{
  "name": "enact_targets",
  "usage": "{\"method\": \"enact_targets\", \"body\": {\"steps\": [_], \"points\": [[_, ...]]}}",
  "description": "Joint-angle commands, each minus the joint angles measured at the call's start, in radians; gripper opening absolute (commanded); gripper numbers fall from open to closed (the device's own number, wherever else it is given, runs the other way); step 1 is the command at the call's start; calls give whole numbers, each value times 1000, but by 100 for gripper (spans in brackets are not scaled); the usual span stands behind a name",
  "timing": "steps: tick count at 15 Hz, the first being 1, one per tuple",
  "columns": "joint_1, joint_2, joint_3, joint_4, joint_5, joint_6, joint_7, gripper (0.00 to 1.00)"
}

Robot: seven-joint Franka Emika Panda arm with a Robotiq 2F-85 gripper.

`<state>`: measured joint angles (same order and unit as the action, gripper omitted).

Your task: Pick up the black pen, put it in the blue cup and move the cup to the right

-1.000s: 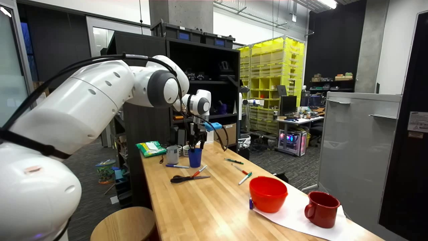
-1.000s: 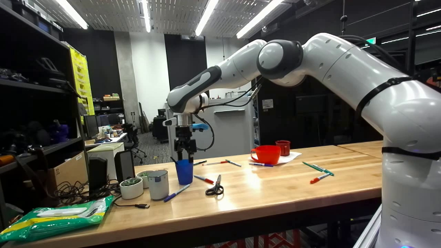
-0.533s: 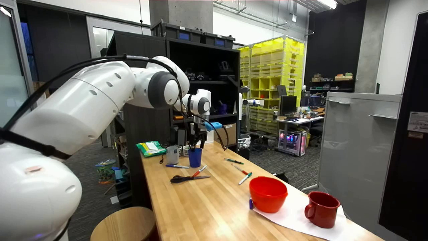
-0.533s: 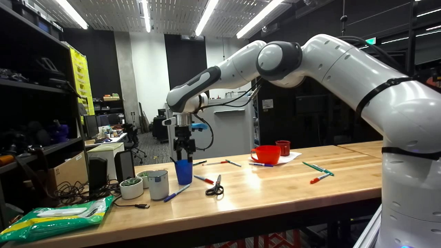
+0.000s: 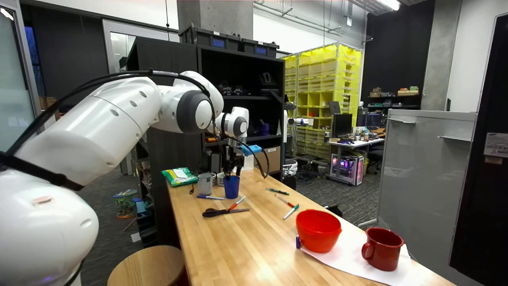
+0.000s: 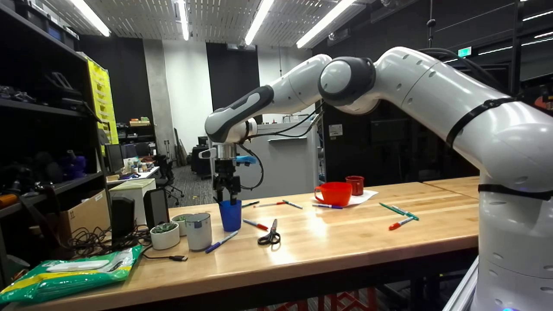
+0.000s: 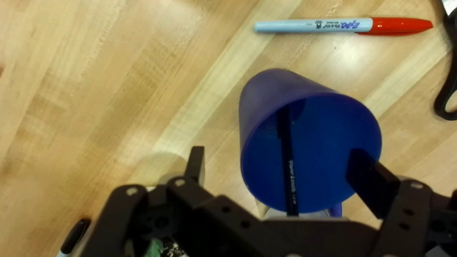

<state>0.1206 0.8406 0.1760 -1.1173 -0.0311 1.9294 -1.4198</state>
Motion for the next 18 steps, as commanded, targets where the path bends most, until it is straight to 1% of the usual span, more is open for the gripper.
{"method": "enact_targets", "body": {"steps": [1, 2, 3, 4, 6, 9, 11, 12, 14, 15, 17, 18], "points": [[13, 43, -4, 64, -15, -28, 14, 100], [12, 50, -4, 70, -14, -31, 12, 100], [11, 55, -3, 78, -12, -35, 11, 83], [12, 60, -4, 82, -14, -39, 10, 73], [11, 65, -4, 89, -15, -43, 8, 61], [12, 67, -4, 100, -16, -51, 7, 35], [11, 66, -4, 105, -15, -62, 5, 21], [11, 66, -4, 109, -15, -68, 4, 12], [10, 65, -4, 121, -14, -92, 2, 0], [11, 64, -6, 129, -16, -108, 2, 0], [13, 62, -11, 147, -21, -138, 5, 3], [14, 60, -15, 159, -24, -155, 7, 3]]}}
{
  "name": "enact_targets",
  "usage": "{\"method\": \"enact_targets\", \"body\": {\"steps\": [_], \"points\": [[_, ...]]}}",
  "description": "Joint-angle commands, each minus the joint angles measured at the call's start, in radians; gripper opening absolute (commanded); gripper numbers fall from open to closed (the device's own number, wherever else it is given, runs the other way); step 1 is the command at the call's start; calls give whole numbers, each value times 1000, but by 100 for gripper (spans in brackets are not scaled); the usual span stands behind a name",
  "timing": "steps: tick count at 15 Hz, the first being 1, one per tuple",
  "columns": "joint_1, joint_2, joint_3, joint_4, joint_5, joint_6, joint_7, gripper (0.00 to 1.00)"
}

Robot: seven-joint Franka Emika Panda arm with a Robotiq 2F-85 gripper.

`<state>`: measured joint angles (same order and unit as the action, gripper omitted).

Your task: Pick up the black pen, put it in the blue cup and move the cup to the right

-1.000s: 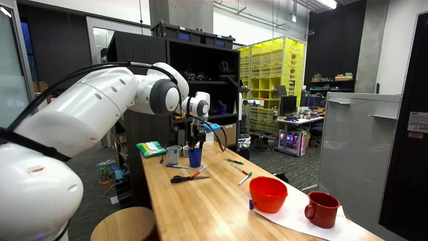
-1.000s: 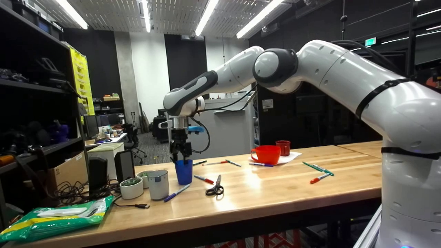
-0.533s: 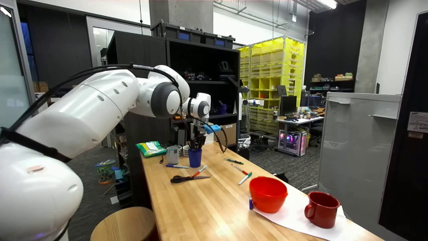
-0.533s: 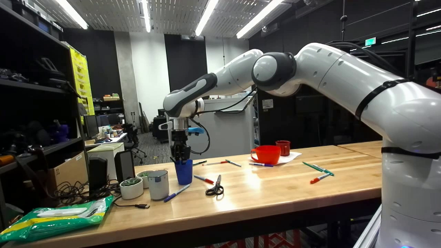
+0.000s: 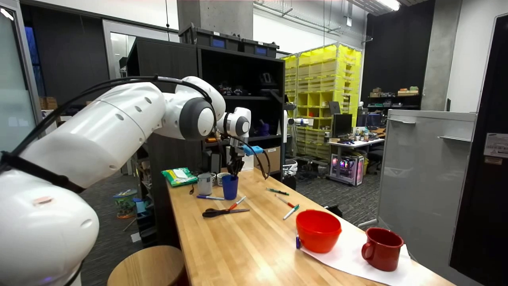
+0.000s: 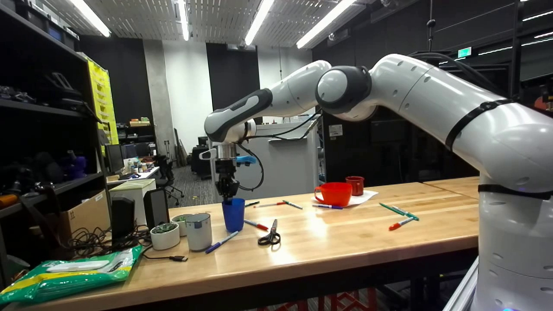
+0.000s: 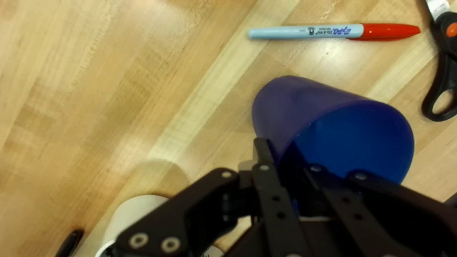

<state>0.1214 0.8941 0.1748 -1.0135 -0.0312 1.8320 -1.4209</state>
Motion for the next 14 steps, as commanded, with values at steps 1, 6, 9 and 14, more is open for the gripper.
{"method": "enact_targets", "body": {"steps": [1, 6, 9, 14], "points": [[15, 6, -18, 67, -29, -73, 11, 3], [19, -9, -51, 130, -78, -142, 24, 3], [8, -27, -76, 165, -101, -186, 53, 3], [-51, -57, -115, 189, -66, -266, 142, 3]]}}
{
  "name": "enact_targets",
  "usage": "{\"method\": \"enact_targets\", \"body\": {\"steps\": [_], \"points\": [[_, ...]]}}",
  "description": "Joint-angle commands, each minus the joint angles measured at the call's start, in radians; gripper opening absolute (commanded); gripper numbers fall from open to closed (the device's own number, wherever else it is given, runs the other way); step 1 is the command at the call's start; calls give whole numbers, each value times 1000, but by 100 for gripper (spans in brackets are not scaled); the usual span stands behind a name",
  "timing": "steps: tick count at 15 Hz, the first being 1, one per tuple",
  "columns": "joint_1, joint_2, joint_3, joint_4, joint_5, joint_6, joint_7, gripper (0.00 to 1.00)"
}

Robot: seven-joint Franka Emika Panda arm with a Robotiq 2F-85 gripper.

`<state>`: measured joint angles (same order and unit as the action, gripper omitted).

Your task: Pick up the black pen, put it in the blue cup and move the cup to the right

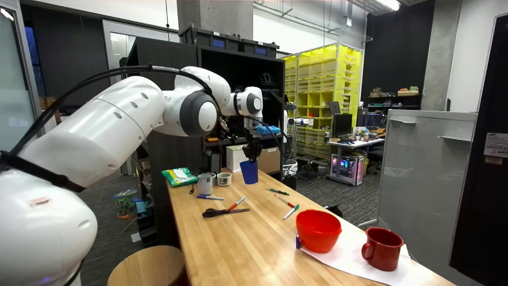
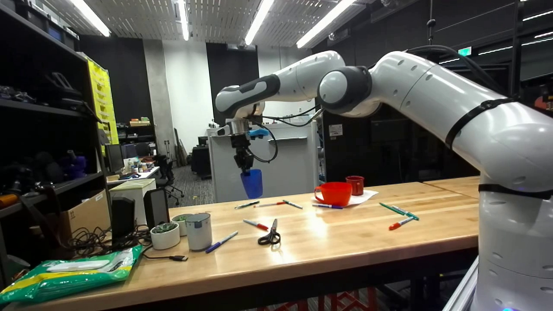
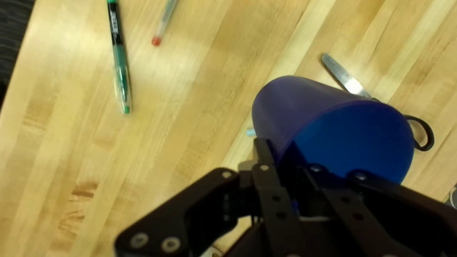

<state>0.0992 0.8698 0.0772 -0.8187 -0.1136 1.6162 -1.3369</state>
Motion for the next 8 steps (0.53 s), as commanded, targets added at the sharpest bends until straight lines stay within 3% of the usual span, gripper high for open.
{"method": "enact_targets", "body": {"steps": [1, 8], "points": [[-46, -38, -20, -13, 27, -58, 82, 3], [-163, -104, -25, -173, 105, 50, 246, 3]]}}
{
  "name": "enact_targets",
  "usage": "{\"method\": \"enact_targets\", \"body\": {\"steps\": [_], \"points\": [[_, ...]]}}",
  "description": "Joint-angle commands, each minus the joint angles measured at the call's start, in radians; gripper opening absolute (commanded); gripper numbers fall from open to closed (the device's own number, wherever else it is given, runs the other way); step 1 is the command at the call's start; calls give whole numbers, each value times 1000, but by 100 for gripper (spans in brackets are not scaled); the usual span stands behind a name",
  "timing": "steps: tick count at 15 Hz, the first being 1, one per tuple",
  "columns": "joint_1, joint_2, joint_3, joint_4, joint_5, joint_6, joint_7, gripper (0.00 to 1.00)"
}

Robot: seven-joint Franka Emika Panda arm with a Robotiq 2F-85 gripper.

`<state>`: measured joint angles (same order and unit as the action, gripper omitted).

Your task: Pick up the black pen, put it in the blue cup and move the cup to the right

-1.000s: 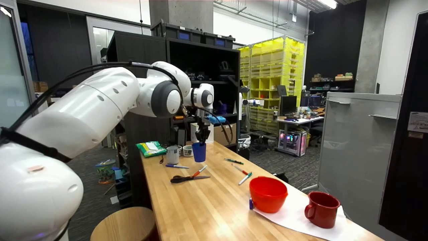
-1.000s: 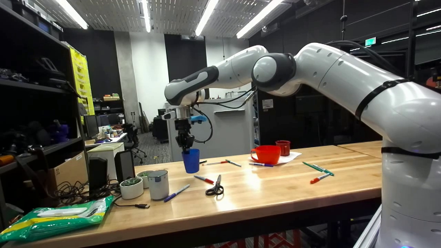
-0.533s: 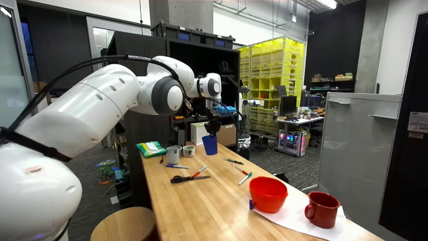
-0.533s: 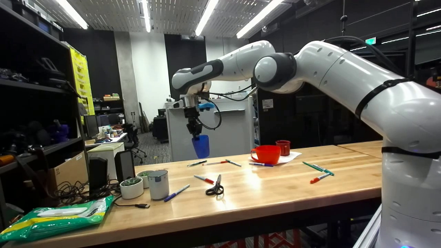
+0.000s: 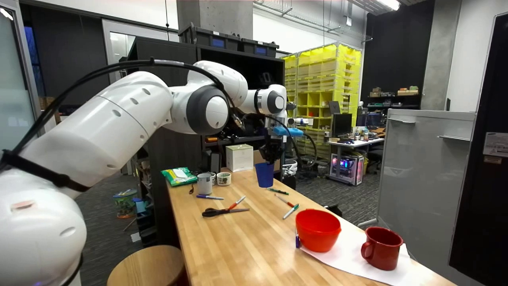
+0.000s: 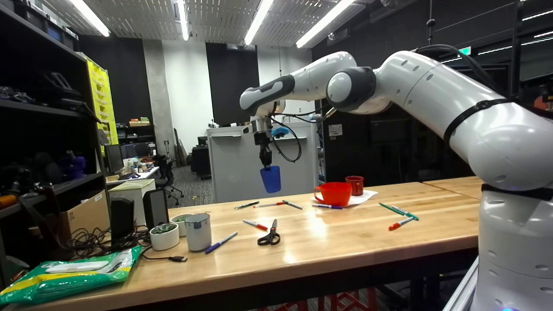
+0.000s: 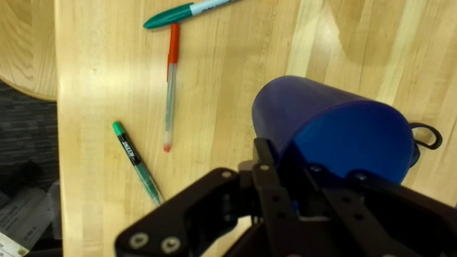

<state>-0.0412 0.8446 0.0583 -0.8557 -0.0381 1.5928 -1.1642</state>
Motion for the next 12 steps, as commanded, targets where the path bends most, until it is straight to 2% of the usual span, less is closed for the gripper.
{"method": "enact_targets", "body": {"steps": [1, 7, 12], "points": [[-33, -94, -6, -178, 38, 111, 92, 3], [-66, -200, -1, -467, 65, 364, 208, 3], [-60, -330, -9, -695, 42, 436, 307, 3]]}}
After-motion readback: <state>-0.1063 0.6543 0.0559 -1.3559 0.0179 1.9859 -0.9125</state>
